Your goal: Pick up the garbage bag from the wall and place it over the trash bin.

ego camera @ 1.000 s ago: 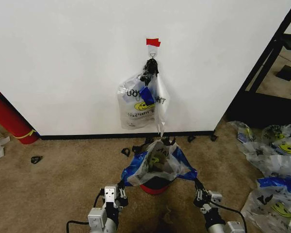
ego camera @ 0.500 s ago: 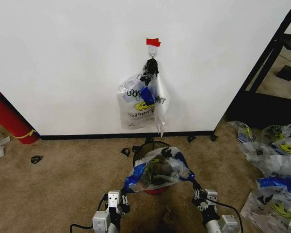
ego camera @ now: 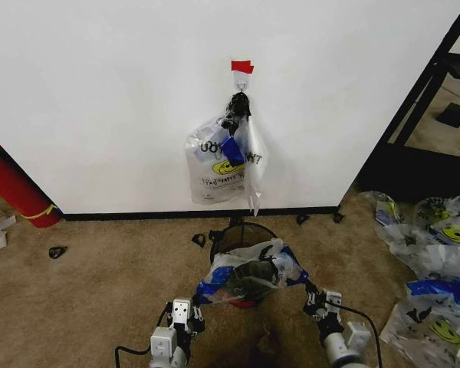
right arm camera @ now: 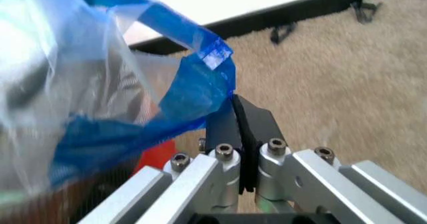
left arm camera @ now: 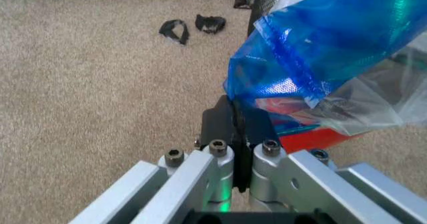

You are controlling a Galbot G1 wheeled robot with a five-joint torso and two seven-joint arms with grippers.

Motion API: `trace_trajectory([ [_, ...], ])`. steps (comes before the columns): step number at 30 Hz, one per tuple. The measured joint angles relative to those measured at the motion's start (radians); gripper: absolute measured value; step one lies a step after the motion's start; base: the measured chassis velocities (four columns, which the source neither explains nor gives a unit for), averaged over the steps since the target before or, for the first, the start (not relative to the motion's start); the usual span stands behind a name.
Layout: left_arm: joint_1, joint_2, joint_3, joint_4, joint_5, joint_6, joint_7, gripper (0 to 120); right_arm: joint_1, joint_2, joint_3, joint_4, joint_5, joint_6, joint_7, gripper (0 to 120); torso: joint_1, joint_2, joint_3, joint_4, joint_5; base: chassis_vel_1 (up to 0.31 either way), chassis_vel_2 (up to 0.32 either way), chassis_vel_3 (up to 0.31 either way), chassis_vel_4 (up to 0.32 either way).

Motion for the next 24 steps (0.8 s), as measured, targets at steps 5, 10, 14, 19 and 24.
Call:
trace_trajectory([
  [5,-0.014,-0.005,-0.004,0.011,0.005,-0.006,0.003,0,0.064,-0.009,-0.015,-0.026,0.007,-0.029,-0.001,0,0.000,0.000,0.000,-0.0001,0.0000,0.000,0.000,0.000,0.000],
  [10,-0.024,-0.015,-0.023,0.012,0.006,-0.016,0.007,0,0.112,-0.015,-0.040,-0.062,0.006,-0.048,-0.007,0,0.000,0.000,0.000,-0.0001,0.0000,0.000,0.000,0.000,0.000],
  [14,-0.039,-0.023,-0.033,0.019,0.001,-0.016,0.009,0,0.125,-0.017,-0.046,-0.079,0.004,-0.050,-0.011,0,0.000,0.000,0.000,-0.0001,0.0000,0.000,0.000,0.000,0.000],
  [19,-0.069,-0.041,-0.038,0.049,-0.019,-0.011,0.016,0,0.140,-0.025,-0.045,-0.106,0.001,-0.051,-0.019,0,0.000,0.000,0.000,-0.0002,0.0000,0.000,0.000,0.000,0.000],
  [24,-0.089,-0.046,-0.035,0.068,-0.034,-0.002,0.029,0,0.157,-0.031,-0.047,-0.126,0.001,-0.044,-0.050,0,0.000,0.000,0.000,-0.0002,0.0000,0.000,0.000,0.000,0.000],
])
